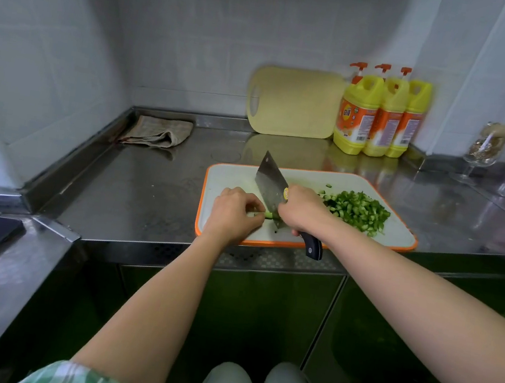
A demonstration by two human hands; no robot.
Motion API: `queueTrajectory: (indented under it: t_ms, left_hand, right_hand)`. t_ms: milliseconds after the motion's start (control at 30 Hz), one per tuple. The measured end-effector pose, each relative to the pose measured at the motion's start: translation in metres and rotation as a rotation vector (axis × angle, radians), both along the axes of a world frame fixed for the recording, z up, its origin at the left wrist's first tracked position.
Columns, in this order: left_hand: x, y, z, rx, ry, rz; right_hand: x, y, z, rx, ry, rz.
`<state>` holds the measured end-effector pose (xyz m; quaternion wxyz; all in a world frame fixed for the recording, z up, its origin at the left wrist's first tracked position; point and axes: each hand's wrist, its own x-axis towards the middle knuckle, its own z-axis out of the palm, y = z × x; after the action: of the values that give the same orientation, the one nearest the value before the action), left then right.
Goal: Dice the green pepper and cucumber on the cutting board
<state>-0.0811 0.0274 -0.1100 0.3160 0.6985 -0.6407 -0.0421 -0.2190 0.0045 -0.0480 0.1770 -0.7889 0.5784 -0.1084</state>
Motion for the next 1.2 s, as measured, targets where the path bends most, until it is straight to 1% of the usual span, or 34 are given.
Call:
queueTrajectory:
  t_ms: [100, 233, 333, 433, 567, 733, 833, 967, 1133, 1200]
  left_hand:
    - [0.0, 0.0, 0.0, -0.003, 0.013, 0.0]
    - [0.0, 0.0, -0.001, -0.006, 0.032, 0.003]
    - [0.0, 0.001, 0.0, -0.011, 0.033, 0.003]
    - [0.0, 0.002, 0.0, -0.009, 0.031, 0.006]
    - [-0.001, 0.001, 0.0, -0.007, 0.031, 0.008]
    - [-0.001, 0.002, 0.0, -0.008, 0.033, 0.013]
    - [-0.001, 0.002, 0.0, -0.003, 0.035, 0.01]
    - [-0.001, 0.003, 0.001, -0.011, 0.059, 0.008]
    - [-0.001, 0.004, 0.0, -0.022, 0.088, 0.02]
    - [-0.002, 0.003, 0.0, -0.033, 0.1, 0.029]
  right_hand:
    - [-0.006, -0.003, -0.004, -0.017, -0.075, 0.008]
    - [-0.015, -0.003, 0.003, -0.005, -0.115, 0.04]
    - [-0.019, -0.001, 0.011, 0.034, -0.088, 0.06]
    - [-0.02, 0.004, 0.013, 0.087, -0.021, 0.066]
    - [-0.02, 0.007, 0.013, 0.08, -0.01, 0.072]
    - [-0.017, 0.011, 0.017, 0.098, 0.07, 0.083]
    - [-0.014, 0.01, 0.015, 0.108, 0.06, 0.084]
    - [-0.009, 0.003, 0.006, 0.063, 0.034, 0.054]
    - [-0.009, 0.002, -0.002, -0.04, -0.074, 0.044]
    - [-0.011, 0.003, 0.003, -0.042, -0.06, 0.069]
